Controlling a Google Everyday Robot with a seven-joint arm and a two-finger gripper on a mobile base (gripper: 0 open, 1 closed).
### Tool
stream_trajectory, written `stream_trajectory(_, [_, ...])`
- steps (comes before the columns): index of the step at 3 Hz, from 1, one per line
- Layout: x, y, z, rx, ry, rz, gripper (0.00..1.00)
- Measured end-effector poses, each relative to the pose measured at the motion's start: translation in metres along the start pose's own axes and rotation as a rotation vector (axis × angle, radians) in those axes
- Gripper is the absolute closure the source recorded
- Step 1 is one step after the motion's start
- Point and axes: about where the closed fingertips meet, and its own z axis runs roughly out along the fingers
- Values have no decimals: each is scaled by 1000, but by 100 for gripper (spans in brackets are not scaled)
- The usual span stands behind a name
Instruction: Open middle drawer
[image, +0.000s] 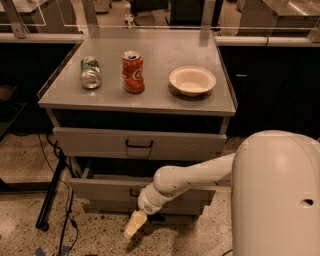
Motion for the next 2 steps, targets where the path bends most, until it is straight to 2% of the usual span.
stream_trajectory(1, [0,0,1,-7,-2,-5,0])
stream_trajectory(2, [7,17,-7,-33,19,-18,0])
